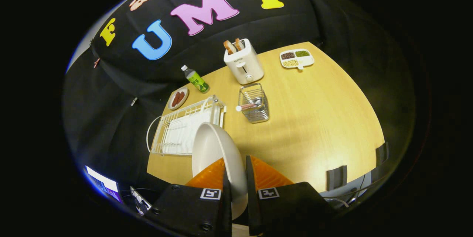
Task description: Take the plate from the dish rack, then take the spoon from the basket and place it into the plate.
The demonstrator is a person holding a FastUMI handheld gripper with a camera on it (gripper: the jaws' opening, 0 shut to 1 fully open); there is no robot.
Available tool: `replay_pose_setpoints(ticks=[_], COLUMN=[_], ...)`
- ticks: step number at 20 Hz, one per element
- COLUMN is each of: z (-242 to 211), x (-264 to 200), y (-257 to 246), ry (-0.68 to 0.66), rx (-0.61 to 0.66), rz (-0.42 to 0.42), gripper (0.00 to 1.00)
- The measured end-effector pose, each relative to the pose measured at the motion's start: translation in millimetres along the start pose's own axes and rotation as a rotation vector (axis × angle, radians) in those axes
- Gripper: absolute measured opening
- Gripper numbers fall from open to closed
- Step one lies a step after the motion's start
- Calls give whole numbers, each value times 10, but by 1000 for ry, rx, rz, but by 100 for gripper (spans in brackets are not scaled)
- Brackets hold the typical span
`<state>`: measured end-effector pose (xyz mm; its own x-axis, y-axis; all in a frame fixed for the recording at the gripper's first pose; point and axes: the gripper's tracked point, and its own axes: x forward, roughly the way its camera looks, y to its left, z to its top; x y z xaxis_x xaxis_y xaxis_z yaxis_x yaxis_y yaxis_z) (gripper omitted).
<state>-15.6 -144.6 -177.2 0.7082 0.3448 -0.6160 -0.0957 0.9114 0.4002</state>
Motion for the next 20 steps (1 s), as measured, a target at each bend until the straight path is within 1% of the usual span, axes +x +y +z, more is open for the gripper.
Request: replay_pose_setpoints(ticks=[3,6,9,11,13,16,17,18,19,20], z=[-37,-68,-154,-219,-238,-230,-215,-192,-141,-75], x=[328,723,1022,1146,1205,1259,1275,1283,1261,1225], y=[-360,-501,-566,-611,-564,-703,-727,-714,-700,-679], ry=[50,99,148,169,172,165,153,143,126,99], rx=[9,25,24,5,16,-7,-9,-5,-9,-24], rz=[3,31,38,33,61,16,15,20,28,35], gripper=[22,22,22,22,22,25,33,39,38,48])
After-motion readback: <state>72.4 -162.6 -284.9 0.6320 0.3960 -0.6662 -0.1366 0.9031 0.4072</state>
